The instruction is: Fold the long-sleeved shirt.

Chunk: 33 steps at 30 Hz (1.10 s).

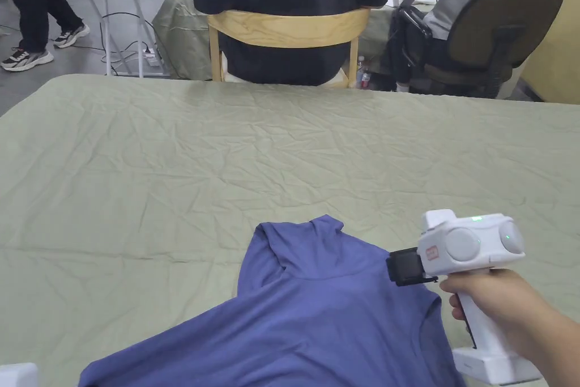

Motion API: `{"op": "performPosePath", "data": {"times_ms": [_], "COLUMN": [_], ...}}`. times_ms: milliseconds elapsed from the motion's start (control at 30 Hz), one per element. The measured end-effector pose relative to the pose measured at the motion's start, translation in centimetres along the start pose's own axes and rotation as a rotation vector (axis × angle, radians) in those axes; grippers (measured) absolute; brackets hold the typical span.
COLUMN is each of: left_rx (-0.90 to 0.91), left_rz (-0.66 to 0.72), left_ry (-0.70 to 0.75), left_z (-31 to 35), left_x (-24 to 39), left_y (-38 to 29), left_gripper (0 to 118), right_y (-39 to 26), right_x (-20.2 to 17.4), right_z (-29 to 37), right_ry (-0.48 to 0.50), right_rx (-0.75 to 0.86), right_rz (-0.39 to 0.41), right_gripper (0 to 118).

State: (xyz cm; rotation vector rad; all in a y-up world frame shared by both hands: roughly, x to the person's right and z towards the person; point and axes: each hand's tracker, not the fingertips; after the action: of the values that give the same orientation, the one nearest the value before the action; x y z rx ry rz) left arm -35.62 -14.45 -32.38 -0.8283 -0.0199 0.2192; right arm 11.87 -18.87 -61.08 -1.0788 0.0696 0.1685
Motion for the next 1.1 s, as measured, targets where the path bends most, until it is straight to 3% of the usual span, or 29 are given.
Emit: {"op": "performPosePath", "data": {"times_ms": [67, 267, 300, 333, 367, 500, 567, 667, 933, 1100], "left_rx": [0.014, 0.044, 0.046, 0.049, 0.054, 0.079, 0.102, 0.149, 0.316, 0.466], "left_rz": [0.000, 0.027, 0.028, 0.029, 0.032, 0.051, 0.065, 0.090, 0.116, 0.108], "left_ry": [-0.002, -0.017, -0.018, -0.018, -0.021, -0.024, -0.027, -0.036, -0.053, -0.075], "left_z": [0.5, 1.8, 1.9, 2.0, 2.1, 3.6, 4.5, 6.9, 14.6, 20.3], "left_x": [-0.1, 0.4, 0.5, 0.7, 0.9, 1.4, 1.4, 2.1, 4.8, 7.3], "left_y": [0.3, 1.1, 1.2, 1.3, 1.4, 1.9, 2.0, 2.0, 3.0, 4.9], "left_gripper": [4, 4, 4, 4, 4, 4, 4, 4, 4, 4], "right_y": [0.7, 0.4, 0.6, 0.4, 0.1, -1.7, -2.7, -5.4, -14.7, -19.2], "right_x": [-0.3, -1.5, -1.8, -2.1, -2.1, -1.0, 0.0, 0.5, 1.8, 1.6], "right_z": [-1.7, -2.5, -1.7, -1.1, -0.5, 4.3, 7.3, 13.5, 31.6, 41.2], "right_ry": [0.005, -0.016, -0.006, -0.028, -0.061, 0.021, 0.055, 0.038, 0.086, 0.085], "right_rx": [-0.058, -0.100, -0.096, -0.084, -0.059, 0.037, 0.119, 0.255, 0.633, 0.833], "right_rz": [-0.031, -0.026, -0.017, 0.011, 0.035, -0.076, -0.093, -0.105, -0.256, -0.247], "right_gripper": [84, 68, 54, 22, 3, 3, 3, 3, 3, 3]}}
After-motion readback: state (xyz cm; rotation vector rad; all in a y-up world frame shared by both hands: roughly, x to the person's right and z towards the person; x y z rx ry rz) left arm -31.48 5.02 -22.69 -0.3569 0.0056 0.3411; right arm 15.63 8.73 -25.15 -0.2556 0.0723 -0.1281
